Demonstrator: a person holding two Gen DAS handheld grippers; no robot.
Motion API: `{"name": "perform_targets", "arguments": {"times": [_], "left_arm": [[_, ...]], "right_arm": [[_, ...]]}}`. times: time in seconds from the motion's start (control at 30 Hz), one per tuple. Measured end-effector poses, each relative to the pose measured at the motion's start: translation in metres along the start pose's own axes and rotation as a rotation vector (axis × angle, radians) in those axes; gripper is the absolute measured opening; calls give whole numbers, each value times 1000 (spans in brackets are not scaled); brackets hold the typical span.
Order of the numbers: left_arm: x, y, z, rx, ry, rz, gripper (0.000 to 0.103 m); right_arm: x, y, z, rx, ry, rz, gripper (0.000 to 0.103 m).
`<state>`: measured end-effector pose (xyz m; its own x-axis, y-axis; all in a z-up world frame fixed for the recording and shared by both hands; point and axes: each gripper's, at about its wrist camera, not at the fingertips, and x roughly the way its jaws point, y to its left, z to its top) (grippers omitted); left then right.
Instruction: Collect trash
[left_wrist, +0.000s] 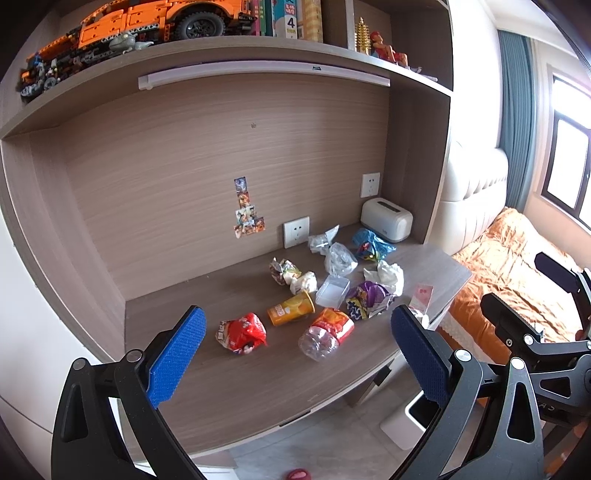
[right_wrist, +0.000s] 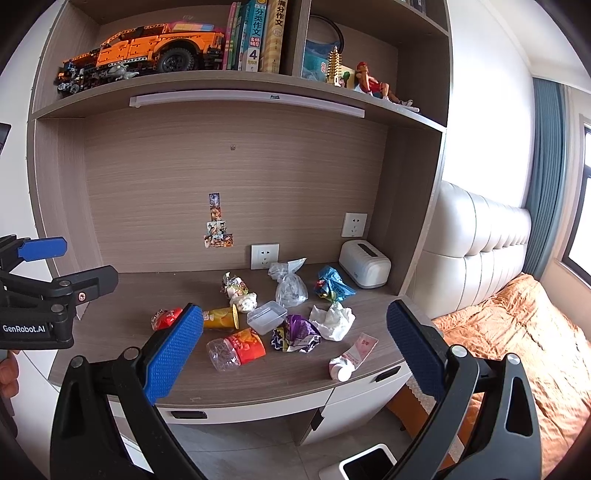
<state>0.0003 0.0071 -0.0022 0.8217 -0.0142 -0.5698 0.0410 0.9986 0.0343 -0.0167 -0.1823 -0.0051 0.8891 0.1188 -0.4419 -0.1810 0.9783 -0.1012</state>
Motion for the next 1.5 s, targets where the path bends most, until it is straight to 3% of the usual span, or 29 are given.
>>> {"name": "perform_targets", "arguments": {"times": [1.5], "left_arm": [[8,-1,0,0,18,-15,98]], "right_arm": [[9,4,1,-13,6,3,99]]}}
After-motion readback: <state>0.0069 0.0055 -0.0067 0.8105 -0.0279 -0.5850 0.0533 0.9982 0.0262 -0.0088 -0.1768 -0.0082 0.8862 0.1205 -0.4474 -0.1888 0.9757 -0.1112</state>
